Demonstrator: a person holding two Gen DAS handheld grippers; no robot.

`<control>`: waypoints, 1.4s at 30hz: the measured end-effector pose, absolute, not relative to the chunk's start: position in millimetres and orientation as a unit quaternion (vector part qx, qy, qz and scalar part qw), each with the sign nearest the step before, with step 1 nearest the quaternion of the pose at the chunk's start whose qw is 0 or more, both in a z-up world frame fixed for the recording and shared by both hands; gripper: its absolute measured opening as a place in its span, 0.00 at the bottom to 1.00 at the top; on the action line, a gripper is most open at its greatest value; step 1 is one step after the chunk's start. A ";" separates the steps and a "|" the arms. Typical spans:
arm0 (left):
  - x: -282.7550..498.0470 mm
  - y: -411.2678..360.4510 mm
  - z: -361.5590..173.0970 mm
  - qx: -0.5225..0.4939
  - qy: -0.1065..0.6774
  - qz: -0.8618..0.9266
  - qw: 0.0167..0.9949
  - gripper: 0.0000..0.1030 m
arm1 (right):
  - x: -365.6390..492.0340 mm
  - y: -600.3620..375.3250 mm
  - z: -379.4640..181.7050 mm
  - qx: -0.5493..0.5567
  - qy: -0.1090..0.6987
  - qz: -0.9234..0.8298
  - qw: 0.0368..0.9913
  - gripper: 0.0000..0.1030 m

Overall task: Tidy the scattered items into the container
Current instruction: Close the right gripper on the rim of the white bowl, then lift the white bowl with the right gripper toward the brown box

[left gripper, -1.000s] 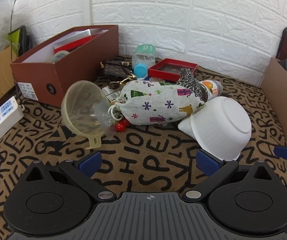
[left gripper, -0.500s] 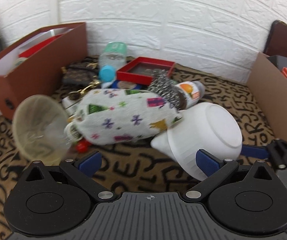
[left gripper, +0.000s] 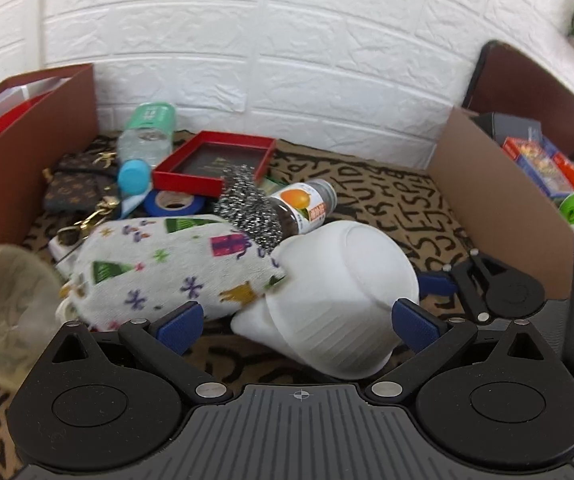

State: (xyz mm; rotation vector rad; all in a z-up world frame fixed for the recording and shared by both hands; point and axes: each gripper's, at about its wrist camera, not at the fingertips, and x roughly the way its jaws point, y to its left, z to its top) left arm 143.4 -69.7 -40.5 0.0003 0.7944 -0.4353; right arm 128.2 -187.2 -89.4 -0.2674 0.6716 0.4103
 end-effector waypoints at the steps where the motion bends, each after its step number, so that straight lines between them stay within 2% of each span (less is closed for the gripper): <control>1: 146.7 -71.0 -43.0 -0.005 0.389 -0.218 0.895 1.00 | 129.7 -187.1 -89.2 -0.130 0.322 0.204 0.915 1.00; 7: 137.7 -60.4 -44.0 -0.037 0.397 -0.252 0.882 0.89 | 120.9 -184.3 -83.9 -0.114 0.309 0.236 0.914 0.99; 12: 116.8 -47.5 -35.2 -0.047 0.396 -0.252 0.881 0.88 | 100.7 -175.4 -77.5 -0.126 0.297 0.247 0.914 0.99; 16: 100.7 -36.3 -28.1 -0.054 0.394 -0.244 0.885 0.94 | 83.6 -166.1 -70.7 -0.132 0.289 0.264 0.911 0.99; 27: 59.0 12.1 21.2 -0.054 0.336 -0.203 0.918 0.91 | 51.0 -118.9 -28.2 -0.177 0.236 0.304 0.906 0.99; 35: 78.2 70.8 70.0 -0.036 0.264 -0.141 0.953 0.90 | 84.0 -57.4 21.4 -0.193 0.184 0.341 0.901 0.99; 42: 138.7 138.6 84.7 -0.056 0.248 -0.113 0.961 0.89 | 149.7 2.3 49.0 -0.173 0.176 0.364 0.898 0.99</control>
